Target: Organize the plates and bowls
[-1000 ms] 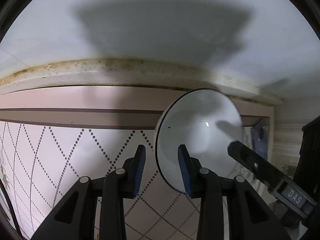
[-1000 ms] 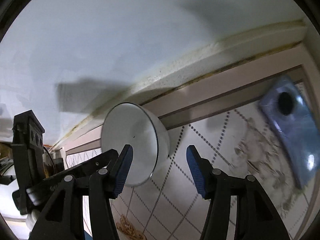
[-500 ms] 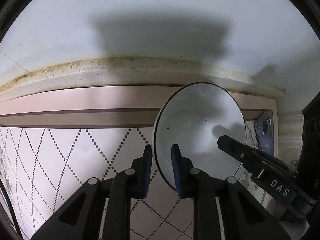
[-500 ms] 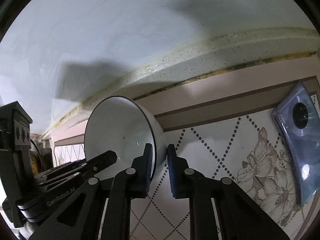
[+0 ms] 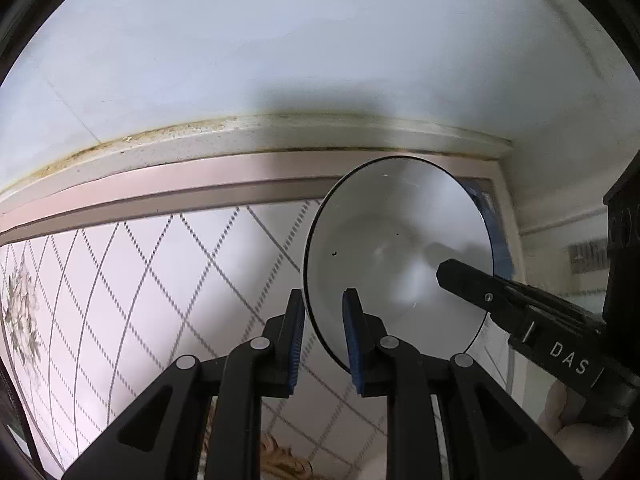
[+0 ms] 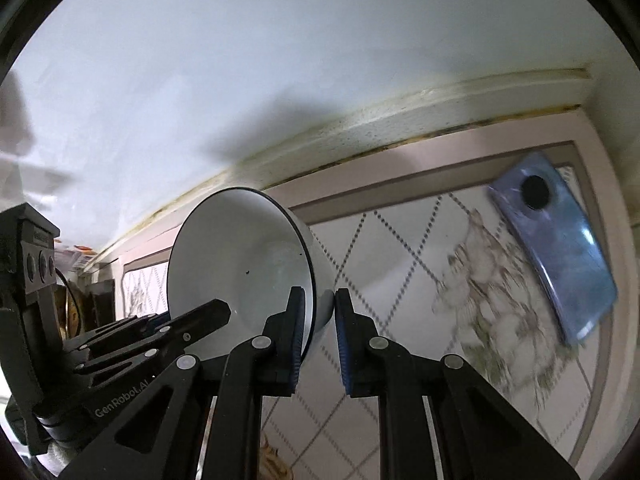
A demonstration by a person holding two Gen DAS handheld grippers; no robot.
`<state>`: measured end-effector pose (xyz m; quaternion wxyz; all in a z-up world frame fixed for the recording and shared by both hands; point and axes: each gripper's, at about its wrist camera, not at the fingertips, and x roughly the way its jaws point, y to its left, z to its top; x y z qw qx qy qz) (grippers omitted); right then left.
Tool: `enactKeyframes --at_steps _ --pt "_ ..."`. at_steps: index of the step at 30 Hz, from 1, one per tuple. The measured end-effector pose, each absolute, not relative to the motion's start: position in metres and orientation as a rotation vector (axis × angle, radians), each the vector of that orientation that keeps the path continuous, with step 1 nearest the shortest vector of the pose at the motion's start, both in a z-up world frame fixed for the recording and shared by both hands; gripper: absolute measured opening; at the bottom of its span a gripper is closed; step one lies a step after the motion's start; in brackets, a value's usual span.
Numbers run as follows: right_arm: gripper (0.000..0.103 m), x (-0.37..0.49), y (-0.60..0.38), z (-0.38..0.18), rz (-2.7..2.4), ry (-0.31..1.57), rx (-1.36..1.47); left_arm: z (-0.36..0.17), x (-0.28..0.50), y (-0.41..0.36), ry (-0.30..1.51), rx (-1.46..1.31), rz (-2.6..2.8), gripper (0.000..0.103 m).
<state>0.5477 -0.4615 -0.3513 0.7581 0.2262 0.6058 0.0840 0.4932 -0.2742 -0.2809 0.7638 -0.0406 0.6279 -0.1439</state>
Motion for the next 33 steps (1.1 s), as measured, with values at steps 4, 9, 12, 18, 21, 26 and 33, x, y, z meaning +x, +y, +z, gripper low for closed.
enactKeyframes --at_steps 4,9,12,18,21,26,33 --pt "0.017 0.517 -0.465 -0.324 0.176 1.29 0.487 -0.257 0.461 -0.278 1.337 -0.084 -0.345 0.017" --pt "0.017 0.468 -0.47 -0.291 0.168 1.26 0.485 -0.232 0.422 -0.276 1.306 -0.071 -0.388 0.017" --pt "0.017 0.438 -0.469 -0.276 0.163 1.247 0.479 -0.224 0.399 -0.273 1.3 -0.065 -0.411 0.017" --pt "0.017 0.38 -0.473 -0.263 0.143 1.256 0.486 -0.227 0.358 -0.273 1.315 -0.042 -0.454 0.017" --pt "0.017 0.354 -0.471 -0.266 0.126 1.271 0.489 -0.235 0.338 -0.275 1.341 -0.022 -0.473 0.017" --pt "0.017 0.317 -0.47 -0.278 0.1 1.306 0.495 -0.253 0.314 -0.278 1.386 0.012 -0.489 0.017" --pt "0.017 0.288 -0.473 -0.307 0.067 1.347 0.516 -0.274 0.298 -0.286 1.431 0.066 -0.491 0.017"
